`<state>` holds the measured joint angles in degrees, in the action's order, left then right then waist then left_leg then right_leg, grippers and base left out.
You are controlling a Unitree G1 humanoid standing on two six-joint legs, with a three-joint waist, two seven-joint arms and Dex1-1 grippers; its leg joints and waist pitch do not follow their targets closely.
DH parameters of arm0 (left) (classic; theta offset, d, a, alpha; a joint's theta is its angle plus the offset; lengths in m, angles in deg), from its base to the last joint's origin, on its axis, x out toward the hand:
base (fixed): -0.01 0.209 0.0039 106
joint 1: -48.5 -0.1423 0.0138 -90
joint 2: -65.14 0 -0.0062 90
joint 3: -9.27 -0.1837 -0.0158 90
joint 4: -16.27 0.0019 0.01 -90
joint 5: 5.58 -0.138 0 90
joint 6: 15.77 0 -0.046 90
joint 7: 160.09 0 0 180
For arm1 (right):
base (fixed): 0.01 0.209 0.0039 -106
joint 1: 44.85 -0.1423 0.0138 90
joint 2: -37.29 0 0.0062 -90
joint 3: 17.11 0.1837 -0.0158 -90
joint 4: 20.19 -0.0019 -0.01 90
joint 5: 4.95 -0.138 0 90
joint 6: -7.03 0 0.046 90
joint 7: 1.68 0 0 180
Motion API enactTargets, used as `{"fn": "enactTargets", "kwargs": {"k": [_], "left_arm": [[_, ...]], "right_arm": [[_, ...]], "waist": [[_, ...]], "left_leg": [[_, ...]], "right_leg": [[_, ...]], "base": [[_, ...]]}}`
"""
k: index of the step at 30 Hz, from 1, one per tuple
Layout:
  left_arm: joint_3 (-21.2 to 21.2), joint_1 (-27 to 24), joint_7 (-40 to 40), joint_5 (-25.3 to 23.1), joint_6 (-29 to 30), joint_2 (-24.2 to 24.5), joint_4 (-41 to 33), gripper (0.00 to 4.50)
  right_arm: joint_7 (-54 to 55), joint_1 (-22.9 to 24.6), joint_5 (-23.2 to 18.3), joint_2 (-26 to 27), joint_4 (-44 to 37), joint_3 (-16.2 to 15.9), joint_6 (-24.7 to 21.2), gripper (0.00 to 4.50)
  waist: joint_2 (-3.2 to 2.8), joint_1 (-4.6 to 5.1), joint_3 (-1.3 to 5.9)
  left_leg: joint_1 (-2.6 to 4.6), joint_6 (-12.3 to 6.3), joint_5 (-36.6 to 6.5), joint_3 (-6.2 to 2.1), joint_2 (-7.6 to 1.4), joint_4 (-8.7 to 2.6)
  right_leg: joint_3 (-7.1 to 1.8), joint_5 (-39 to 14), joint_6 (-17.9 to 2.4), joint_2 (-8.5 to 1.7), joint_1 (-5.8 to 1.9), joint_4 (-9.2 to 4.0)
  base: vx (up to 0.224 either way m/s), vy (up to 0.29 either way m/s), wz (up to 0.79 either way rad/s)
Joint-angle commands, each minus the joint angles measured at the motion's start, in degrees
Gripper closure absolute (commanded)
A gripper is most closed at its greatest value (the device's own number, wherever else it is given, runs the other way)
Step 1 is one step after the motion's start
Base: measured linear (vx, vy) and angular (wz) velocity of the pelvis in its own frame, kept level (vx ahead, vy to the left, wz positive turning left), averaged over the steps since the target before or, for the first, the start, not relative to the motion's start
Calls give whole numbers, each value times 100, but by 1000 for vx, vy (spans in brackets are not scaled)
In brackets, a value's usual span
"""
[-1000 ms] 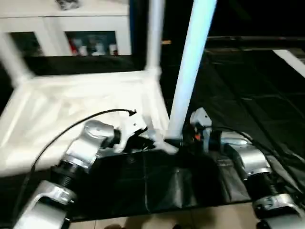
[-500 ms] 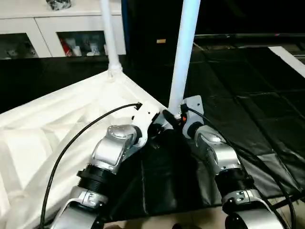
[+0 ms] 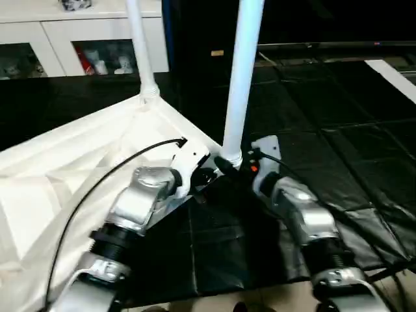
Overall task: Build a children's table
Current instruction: Rotate leg to tighten
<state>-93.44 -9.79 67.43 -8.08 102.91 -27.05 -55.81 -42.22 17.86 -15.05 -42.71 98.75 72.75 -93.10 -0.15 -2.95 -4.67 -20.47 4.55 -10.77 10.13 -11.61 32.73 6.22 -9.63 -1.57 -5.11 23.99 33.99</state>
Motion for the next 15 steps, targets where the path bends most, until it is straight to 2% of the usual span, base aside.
{"fn": "enactTargets", "kwargs": {"k": [1,3,6,9,11,15], "left_arm": [[-283,-2,652,42,-424,175,81,450],[-356,0,914,53,-604,309,128,450],[-648,14,1796,71,-1172,715,245,450],[-795,32,2124,40,-1409,876,299,450],[-923,51,2440,57,-1632,1020,355,450],[-1142,104,3025,53,-1966,1247,436,450]], "right_arm": [[-642,46,-109,-214,-205,-178,30,5],[-933,76,-94,-413,-240,-232,113,5],[-2019,136,-163,-1016,-433,-445,309,5],[-2490,130,-205,-1245,-500,-546,352,5],[-2942,122,-228,-1465,-563,-692,364,5],[-3661,20,-121,-1773,-465,-1000,593,5]], "waist": [[5,-36,419],[2,-72,408],[-15,-141,388],[-22,-209,378],[-8,-221,387],[6,-237,393]], "left_leg": [[-21,-737,-391,-33,-139,-291],[-5,-794,-415,-20,-145,-287],[25,-690,-708,-20,-169,-304],[49,-610,-820,-7,-193,-312],[34,-540,-841,-7,-194,-315],[24,-525,-843,-10,-195,-309]], "right_leg": [[-340,-462,-1357,-321,-402,-307],[-340,-407,-1442,-328,-387,-302],[-342,-823,-1406,-341,-383,-337],[-356,-882,-1393,-336,-360,-339],[-364,-908,-1406,-350,-384,-322],[-362,-958,-1409,-352,-386,-323]], "base": [[0,0,0],[0,0,0],[0,0,0],[0,0,0],[0,0,0],[0,0,0]]}}
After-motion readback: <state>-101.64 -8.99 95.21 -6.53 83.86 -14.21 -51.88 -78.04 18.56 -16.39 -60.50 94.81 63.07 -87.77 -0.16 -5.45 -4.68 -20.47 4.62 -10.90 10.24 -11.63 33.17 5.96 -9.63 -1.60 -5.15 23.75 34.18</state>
